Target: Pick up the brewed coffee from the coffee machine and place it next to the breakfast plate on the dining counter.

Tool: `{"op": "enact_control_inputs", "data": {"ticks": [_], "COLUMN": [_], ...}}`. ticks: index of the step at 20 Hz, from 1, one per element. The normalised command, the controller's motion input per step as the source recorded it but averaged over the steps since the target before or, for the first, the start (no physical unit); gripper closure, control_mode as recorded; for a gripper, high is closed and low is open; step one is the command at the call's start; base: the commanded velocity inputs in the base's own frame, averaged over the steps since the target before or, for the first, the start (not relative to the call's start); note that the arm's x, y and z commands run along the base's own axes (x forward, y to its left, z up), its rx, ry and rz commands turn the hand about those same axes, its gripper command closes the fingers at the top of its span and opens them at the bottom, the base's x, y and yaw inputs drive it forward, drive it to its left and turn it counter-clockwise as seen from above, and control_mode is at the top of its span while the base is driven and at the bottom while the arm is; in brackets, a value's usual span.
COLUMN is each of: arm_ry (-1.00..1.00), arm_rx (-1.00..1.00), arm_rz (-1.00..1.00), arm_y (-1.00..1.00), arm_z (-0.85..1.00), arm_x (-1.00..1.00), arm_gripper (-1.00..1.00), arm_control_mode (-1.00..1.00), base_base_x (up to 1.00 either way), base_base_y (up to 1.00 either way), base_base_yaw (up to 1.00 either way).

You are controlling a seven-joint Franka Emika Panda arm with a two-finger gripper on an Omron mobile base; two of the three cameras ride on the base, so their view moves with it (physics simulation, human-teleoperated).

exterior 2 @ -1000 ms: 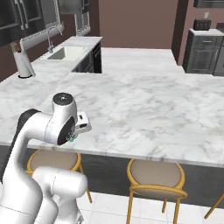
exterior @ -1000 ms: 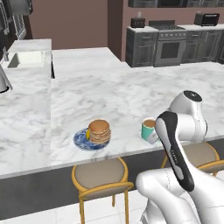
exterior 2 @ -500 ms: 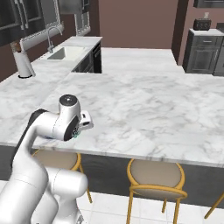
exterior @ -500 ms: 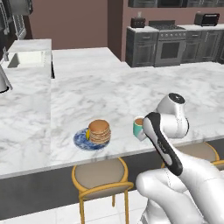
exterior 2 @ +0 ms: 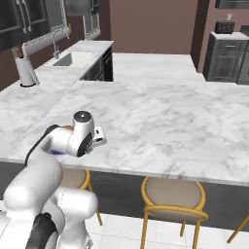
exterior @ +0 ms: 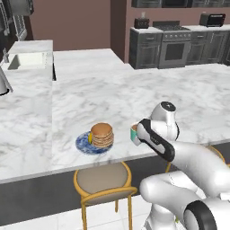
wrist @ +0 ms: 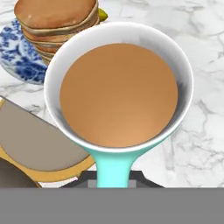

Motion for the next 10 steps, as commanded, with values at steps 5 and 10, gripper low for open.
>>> {"op": "enact_control_inputs", "data": {"ticks": [5,10], "arm_ry": [0.05,0.0], "arm_rx": [0.0,0.0], "arm_rz": [0.0,0.0], "arm_y": [0.02,0.17], "arm_z": [-0.35,-0.27], "arm_x": [0.42,0.44], "arm_gripper": [1.0,1.0], "arm_control_mode": [-1.0,-1.0], "base_base_x": [0.0,0.0], "base_base_y": [0.0,0.0], "base_base_yaw": [0.0,0.0]}}
